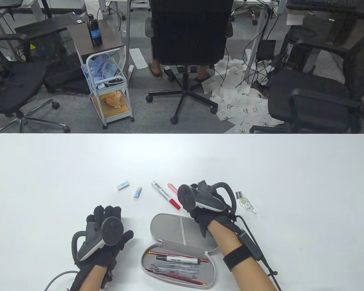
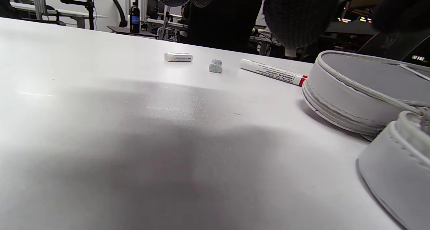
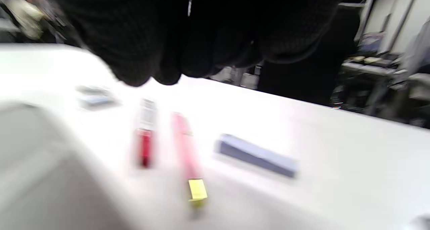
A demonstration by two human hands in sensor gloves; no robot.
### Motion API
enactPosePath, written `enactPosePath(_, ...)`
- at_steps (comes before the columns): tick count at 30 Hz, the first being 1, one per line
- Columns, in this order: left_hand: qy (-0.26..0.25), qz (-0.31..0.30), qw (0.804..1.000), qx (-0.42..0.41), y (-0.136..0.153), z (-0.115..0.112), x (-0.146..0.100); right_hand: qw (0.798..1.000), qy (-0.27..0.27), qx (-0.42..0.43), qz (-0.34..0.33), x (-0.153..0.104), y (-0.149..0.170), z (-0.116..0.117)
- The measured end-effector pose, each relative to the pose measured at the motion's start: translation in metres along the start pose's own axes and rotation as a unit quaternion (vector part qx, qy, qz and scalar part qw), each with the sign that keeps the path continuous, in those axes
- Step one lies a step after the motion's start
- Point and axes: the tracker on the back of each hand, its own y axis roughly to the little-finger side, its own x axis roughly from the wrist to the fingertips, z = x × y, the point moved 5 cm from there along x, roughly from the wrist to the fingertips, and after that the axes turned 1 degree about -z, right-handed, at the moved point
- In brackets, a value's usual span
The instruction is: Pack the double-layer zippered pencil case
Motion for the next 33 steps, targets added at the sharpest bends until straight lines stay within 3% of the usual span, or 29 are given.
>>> enactPosePath(2, 0.004, 0.001, 1.0, 0.004, 0.0, -0.002, 0.001, 0.998, -0.055, -0.026, 0.007, 0.019, -0.002, 0.021)
enactPosePath(6, 0.012, 0.0, 1.0, -0.003, 0.001, -0.005, 0.003, 0.994, -0.088, -0.055, 0.015, 0.034, -0.009, 0.044)
enactPosePath(14, 0.008, -0.005, 1.0, -0.002, -0.002, -0.004, 0.002, 0.987, -0.139, -0.079, 0.012, 0.038, -0.009, 0.069)
enactPosePath(21, 0.017, -0.002, 1.0, -0.011, 0.003, -0.008, 0.004, 0.986, -0.159, -0.046, 0.017, 0.042, -0.004, 0.074)
enactPosePath(26, 0.021, -0.005, 1.0, -0.011, 0.001, -0.009, 0.004, 0.989, -0.137, -0.051, 0.01, 0.039, 0.0, 0.067)
enactPosePath(30, 0.022, -0.007, 1.0, -0.006, -0.001, -0.009, 0.004, 0.996, -0.088, 0.012, 0.005, 0.027, 0.018, 0.041)
enactPosePath(33, 0.02, -0.01, 1.0, -0.006, -0.002, -0.009, 0.005, 0.994, -0.057, 0.098, -0.013, 0.002, 0.032, 0.016)
